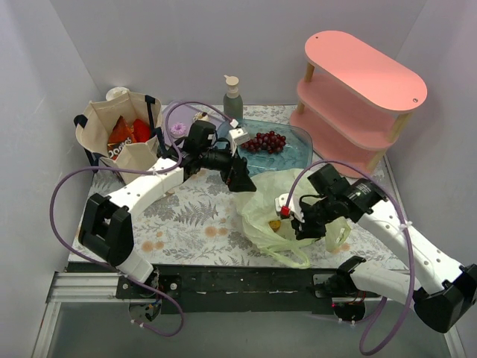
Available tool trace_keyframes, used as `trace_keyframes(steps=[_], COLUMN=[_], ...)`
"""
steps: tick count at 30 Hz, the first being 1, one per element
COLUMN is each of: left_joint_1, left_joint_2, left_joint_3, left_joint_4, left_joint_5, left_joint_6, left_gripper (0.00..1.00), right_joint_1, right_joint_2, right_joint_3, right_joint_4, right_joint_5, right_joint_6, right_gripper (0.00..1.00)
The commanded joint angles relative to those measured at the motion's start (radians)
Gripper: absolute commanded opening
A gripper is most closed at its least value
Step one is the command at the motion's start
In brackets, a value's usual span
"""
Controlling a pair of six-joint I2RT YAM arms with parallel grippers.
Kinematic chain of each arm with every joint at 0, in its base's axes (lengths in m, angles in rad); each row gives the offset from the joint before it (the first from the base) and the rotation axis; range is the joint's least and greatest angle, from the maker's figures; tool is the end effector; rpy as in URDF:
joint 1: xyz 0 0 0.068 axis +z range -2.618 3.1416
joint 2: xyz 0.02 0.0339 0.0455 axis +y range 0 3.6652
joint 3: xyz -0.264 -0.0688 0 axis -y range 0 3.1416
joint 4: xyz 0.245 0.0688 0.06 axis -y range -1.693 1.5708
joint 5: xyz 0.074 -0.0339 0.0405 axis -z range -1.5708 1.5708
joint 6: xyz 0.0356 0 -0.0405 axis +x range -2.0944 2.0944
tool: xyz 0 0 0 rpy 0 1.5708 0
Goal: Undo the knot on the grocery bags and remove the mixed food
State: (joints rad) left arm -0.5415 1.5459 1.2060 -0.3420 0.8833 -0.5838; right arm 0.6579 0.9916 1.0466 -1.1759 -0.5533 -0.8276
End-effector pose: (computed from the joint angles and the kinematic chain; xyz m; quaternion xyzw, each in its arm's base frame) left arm 0.2767 -0.1985 0.2914 0.1665 0.8199 -0.5338 0.1229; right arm 0.1169 0.1140 0.3139 -0.6791 0.6495 0.2471 0.2364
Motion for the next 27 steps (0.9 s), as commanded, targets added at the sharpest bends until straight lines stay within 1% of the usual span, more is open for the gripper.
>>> trace_keyframes(steps=[1,3,4,7,9,10,12,14,15,16,19,20,21,22,24,25,27], left_joint_1=[-0.005,-0.005,-0.005,0.002,0.014,0.018,0.031,0.031,0.031,0.031,0.034,0.034,0.034,0.034,0.034,0.034,0.035], left_joint_2=[0.023,0.029,0.028,0.017,0.011,0.010,0.017,0.020,0.016,0.010,-0.018,-0.027,-0.046,-0.058,-0.091,-0.102,-0.125], left_joint_3=[0.072,0.069,0.067,0.063,0.061,0.060,0.058,0.034,0.023,-0.008,-0.039,-0.055,-0.065,-0.074,-0.111,-0.127,-0.167], left_joint_4=[0.037,0.035,0.037,0.028,0.021,0.011,-0.031,-0.046,-0.040,-0.032,-0.015,-0.015,-0.023,-0.028,-0.038,-0.040,-0.037], left_joint_5=[0.005,-0.033,-0.059,-0.164,-0.246,-0.274,-0.270,-0.262,-0.261,-0.265,-0.276,-0.280,-0.287,-0.302,-0.313,-0.325,-0.334], left_joint_6=[-0.014,-0.008,-0.007,-0.030,-0.071,-0.121,-0.136,-0.142,-0.148,-0.171,-0.203,-0.212,-0.215,-0.215,-0.197,-0.195,-0.194], left_gripper=[0.98,0.98,0.98,0.98,0.98,0.98,0.98,0.98,0.98,0.98,0.98,0.98,0.98,0.98,0.98,0.98,0.98], right_joint_1=[0.012,0.012,0.014,0.012,0.014,0.014,0.020,0.032,0.037,0.039,0.040,0.043,0.043,0.043,0.045,0.048,0.049], right_joint_2=[0.010,0.010,0.012,0.048,0.077,0.103,0.125,0.156,0.171,0.201,0.251,0.265,0.280,0.312,0.340,0.369,0.404], right_joint_3=[-0.103,-0.155,-0.174,-0.212,-0.218,-0.220,-0.232,-0.246,-0.252,-0.253,-0.267,-0.270,-0.270,-0.264,-0.263,-0.269,-0.283], right_joint_4=[0.247,0.368,0.489,0.637,0.686,0.703,0.754,0.801,0.811,0.817,0.863,0.883,0.912,0.924,0.953,0.961,0.979], right_joint_5=[0.077,0.134,0.177,0.194,0.193,0.181,0.171,0.165,0.161,0.150,0.127,0.128,0.144,0.145,0.142,0.151,0.180], right_joint_6=[0.005,0.063,0.096,0.159,0.202,0.209,0.238,0.249,0.263,0.271,0.321,0.335,0.350,0.375,0.377,0.380,0.381], right_gripper=[0.21,0.21,0.20,0.21,0.22,0.25,0.25,0.29,0.31,0.36,0.48,0.49,0.51,0.56,0.62,0.68,0.71])
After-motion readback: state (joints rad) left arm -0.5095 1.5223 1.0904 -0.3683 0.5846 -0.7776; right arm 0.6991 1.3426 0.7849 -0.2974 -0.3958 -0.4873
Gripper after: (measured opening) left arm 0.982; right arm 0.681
